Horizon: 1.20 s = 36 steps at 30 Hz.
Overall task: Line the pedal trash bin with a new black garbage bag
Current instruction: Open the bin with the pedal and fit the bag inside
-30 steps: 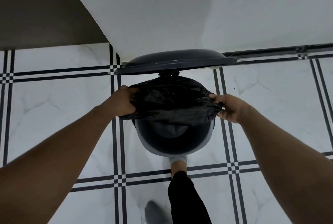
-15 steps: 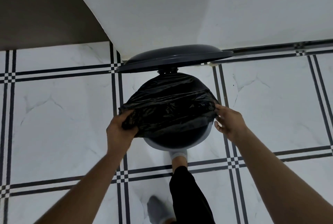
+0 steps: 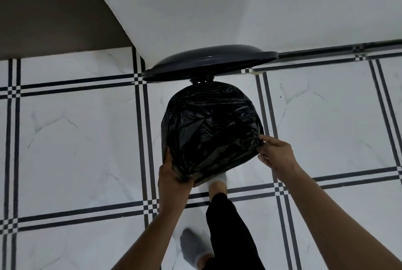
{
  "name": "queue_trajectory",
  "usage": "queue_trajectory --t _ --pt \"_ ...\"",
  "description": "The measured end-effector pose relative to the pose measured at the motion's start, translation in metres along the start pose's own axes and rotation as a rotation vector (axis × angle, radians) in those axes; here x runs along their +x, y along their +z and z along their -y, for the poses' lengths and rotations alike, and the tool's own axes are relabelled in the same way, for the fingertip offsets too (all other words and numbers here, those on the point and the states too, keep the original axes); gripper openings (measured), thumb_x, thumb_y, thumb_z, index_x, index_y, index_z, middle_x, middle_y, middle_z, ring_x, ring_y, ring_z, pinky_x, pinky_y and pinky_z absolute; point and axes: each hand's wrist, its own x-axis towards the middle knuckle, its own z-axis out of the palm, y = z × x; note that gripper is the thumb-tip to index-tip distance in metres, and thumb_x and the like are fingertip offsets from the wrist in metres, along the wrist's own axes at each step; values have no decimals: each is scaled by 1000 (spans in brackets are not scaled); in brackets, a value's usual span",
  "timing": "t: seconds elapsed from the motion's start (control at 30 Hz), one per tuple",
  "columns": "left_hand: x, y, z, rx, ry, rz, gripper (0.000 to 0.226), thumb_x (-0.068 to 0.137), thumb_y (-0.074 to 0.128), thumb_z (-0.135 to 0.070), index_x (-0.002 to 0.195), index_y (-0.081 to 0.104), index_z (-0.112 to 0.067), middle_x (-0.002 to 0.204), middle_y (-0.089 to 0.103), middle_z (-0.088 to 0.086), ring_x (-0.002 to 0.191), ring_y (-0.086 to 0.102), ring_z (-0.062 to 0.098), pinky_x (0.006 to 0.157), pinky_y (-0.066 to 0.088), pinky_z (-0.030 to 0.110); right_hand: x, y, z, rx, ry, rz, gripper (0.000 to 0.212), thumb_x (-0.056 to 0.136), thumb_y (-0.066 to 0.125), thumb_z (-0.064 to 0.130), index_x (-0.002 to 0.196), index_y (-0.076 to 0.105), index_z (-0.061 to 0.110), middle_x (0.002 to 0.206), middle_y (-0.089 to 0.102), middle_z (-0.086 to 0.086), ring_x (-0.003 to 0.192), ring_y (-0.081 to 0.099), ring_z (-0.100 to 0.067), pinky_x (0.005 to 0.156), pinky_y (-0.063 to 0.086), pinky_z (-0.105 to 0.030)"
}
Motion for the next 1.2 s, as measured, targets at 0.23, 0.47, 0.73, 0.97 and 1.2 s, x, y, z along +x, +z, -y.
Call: queue_trajectory --t 0.23,0.47,0.73,0.97,1.2 --pt "12 -5 24 74 -177 38 44 83 79 -7 122 72 -24 77 73 -8 68 72 15 69 60 28 -2 18 -8 -104 -18 -168 20 82 76 2 80 76 22 83 75 -3 82 71 -19 80 57 -25" --pt "53 -20 5 -474 -545 3 21 87 64 7 91 77 -10 82 79 7 88 73 28 76 61 36 4 20 17 266 106 -11 28 90 53 -3 104 75 6 98 76 -10 83 70 -17 70 61 -23" --pt "75 -30 -17 76 10 -197 33 83 77 -27 103 51 -26 112 58 1 92 64 21 82 57 42 -32 39 37 -565 -810 -346 20 88 57 10 103 65 21 114 57 2 87 60 -10 72 46 -15" --pt "118 -39 -55 748 430 -158 53 94 66 -28 142 48 -36 139 45 7 115 57 31 68 61 48 25 59 82 -873 -846 -128 42 93 63 16 133 61 26 129 56 -3 114 60 -23 95 47 -25" --pt "184 -52 -80 207 204 136 15 89 74 -20 101 80 -27 101 76 -10 91 68 -6 87 50 11 59 53 134 -570 -508 88 16 90 66 16 95 78 26 91 75 6 84 68 -12 82 54 -26"
